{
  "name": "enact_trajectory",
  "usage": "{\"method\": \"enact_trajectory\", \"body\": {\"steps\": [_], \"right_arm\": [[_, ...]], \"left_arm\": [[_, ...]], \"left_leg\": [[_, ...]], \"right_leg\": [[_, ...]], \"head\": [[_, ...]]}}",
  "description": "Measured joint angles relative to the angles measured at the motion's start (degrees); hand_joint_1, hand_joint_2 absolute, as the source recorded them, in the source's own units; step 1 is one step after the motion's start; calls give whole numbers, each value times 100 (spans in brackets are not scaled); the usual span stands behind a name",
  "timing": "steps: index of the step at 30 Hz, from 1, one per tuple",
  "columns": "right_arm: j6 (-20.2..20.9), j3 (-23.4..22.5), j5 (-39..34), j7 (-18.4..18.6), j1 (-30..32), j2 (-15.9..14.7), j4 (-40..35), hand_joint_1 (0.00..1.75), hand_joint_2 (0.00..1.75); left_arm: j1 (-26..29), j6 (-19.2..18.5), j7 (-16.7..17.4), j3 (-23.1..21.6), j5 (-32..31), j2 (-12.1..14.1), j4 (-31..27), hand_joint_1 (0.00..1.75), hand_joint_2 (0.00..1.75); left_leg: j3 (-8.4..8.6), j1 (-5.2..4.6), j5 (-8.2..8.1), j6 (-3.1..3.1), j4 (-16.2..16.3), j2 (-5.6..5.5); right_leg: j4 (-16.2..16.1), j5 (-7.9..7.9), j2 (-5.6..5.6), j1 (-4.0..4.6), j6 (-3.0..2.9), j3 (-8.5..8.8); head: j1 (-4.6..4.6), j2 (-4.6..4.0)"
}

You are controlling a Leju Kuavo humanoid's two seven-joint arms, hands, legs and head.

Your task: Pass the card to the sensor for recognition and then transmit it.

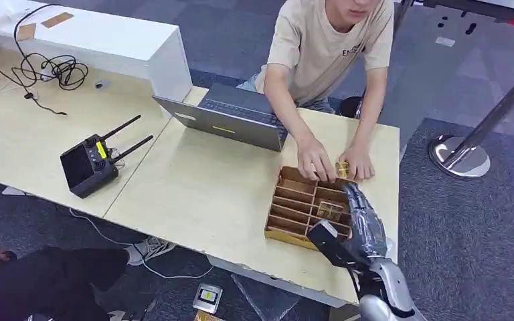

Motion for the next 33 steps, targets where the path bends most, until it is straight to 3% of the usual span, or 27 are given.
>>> {"method": "enact_trajectory", "body": {"steps": [1,2,5,6,9,23,25,26,27,32,33], "right_arm": [[0,2,-20,-13,0,9,29,45,175],[0,7,-53,-22,0,15,66,51,175],[-4,13,-81,-68,-3,37,162,47,175],[-44,15,-103,-88,-15,39,182,31,175],[-63,22,-149,-116,-54,63,254,24,175],[-114,66,-162,-133,-99,125,455,30,175],[-114,68,-162,-133,-109,129,475,40,175],[-116,68,-162,-136,-111,131,479,68,175],[-118,68,-162,-136,-115,131,484,84,175],[-118,79,-166,-138,-134,133,521,101,175],[-118,81,-164,-153,-141,133,530,140,175]], "left_arm": [[0,0,0,0,0,-2,0,0,175],[0,0,0,-2,0,-2,0,0,175],[0,0,0,-2,0,-2,0,0,175],[1,0,0,-2,-2,0,0,0,175],[-2,0,0,-2,-2,-2,0,0,175],[-5,0,0,-2,-20,0,0,0,175],[-8,0,0,-2,-35,0,0,0,175],[-8,0,0,-2,-35,0,0,0,175],[-8,0,2,-2,-37,0,0,0,175],[-12,0,2,-2,-44,0,0,0,175],[-13,2,2,-2,-48,0,0,0,175]], "left_leg": [[0,0,0,0,0,0],[0,0,0,0,0,0],[0,0,0,0,0,0],[1,0,0,0,0,0],[3,0,0,0,0,1],[3,0,1,1,0,2],[4,0,1,1,0,2],[4,0,1,1,0,2],[4,0,1,1,0,2],[6,0,1,1,0,2],[6,1,1,1,0,2]], "right_leg": [[0,0,0,0,0,0],[0,0,0,0,0,0],[0,0,0,0,0,0],[0,0,0,0,0,1],[0,0,1,0,0,2],[0,1,1,0,0,3],[0,1,1,0,0,4],[0,1,1,0,0,4],[0,1,1,0,0,4],[0,3,2,0,-2,3],[0,4,3,1,-2,4]], "head": [[2,0],[0,0],[2,0],[0,0],[2,0],[2,0],[2,0],[0,0],[2,0],[0,0],[4,0]]}}
